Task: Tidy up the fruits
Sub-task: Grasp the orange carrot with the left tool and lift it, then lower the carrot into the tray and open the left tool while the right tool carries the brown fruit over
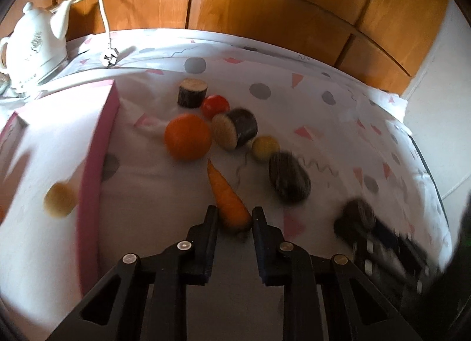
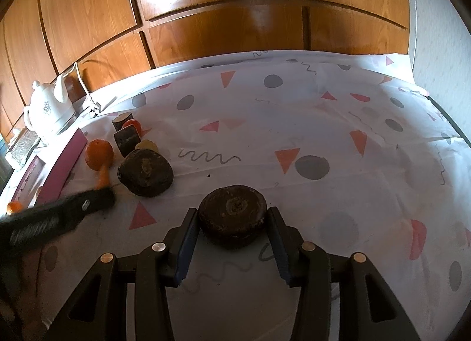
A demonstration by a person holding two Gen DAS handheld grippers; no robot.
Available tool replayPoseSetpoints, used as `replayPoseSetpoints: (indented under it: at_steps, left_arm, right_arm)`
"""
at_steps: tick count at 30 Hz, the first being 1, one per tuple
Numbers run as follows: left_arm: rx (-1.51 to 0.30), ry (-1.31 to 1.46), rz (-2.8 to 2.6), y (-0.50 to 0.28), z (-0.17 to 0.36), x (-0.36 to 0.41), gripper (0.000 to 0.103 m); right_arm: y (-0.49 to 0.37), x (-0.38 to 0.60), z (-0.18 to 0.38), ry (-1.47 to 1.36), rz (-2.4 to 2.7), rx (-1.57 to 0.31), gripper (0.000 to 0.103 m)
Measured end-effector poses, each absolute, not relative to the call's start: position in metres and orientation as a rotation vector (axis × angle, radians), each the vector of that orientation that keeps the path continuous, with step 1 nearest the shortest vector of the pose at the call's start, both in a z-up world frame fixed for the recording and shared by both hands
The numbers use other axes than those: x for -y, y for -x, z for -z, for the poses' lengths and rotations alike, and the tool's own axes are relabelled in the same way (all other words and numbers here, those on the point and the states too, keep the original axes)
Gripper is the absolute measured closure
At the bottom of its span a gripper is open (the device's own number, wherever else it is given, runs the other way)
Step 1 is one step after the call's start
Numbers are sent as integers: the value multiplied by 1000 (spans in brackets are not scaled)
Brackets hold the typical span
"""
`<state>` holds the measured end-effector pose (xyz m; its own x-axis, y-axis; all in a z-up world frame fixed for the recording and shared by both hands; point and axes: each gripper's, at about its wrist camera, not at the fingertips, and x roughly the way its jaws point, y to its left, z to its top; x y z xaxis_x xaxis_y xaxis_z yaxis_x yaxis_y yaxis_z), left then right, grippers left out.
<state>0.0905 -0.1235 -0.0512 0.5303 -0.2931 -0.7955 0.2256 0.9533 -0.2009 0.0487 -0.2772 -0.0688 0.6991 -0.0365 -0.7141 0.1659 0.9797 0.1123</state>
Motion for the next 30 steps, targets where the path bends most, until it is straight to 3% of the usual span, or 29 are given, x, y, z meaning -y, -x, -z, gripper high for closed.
replayPoseSetpoints:
  at_steps: [20,30]
  left_arm:
    - [-852,-42,306,-68,61,125,82]
    - [-843,12,326,-49,34,110,82]
  right_arm:
    - [-51,272,70,-127,128,-800,53]
    - [-52,270,70,-111,135,-802,53]
